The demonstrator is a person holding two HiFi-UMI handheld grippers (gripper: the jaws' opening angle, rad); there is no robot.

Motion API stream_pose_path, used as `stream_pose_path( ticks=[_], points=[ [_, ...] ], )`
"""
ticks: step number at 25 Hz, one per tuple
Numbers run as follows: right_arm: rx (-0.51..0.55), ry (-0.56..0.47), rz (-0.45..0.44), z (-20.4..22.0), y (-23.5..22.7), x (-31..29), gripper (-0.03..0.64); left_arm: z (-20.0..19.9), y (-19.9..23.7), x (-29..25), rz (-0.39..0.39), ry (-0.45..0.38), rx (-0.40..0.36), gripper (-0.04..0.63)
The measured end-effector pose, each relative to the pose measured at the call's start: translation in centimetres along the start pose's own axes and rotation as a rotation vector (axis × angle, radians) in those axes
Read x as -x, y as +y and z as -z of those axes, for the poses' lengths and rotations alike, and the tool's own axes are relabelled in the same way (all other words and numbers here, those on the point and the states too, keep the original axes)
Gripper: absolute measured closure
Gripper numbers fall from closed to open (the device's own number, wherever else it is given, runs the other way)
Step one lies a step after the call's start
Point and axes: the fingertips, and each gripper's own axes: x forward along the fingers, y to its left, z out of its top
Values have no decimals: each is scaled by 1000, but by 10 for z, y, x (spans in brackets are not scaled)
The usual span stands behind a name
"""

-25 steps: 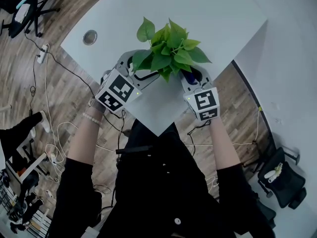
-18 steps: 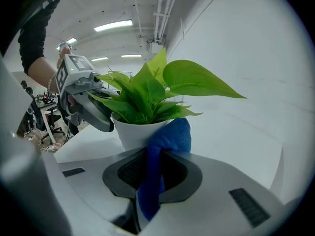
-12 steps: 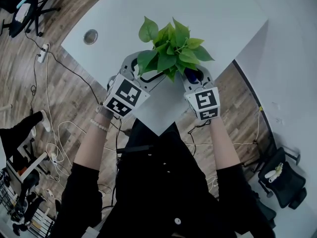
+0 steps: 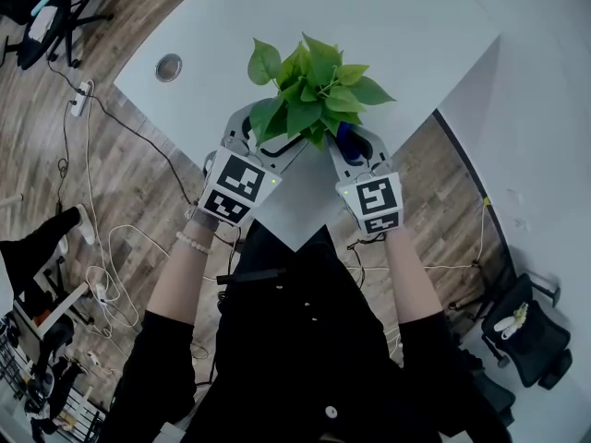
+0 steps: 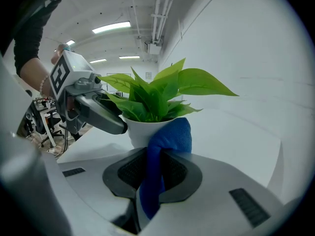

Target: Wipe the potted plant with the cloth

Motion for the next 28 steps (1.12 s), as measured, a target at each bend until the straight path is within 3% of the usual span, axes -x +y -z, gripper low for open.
stream_pose_path(
  ticks=[17,28],
  points=[
    [8,-13,-88,2,48,13,532,4,-14,6,-31,2,51,285],
    [-57,-19,-134,1,57,26,532,10,-34,20,-25,37,51,285]
  ],
)
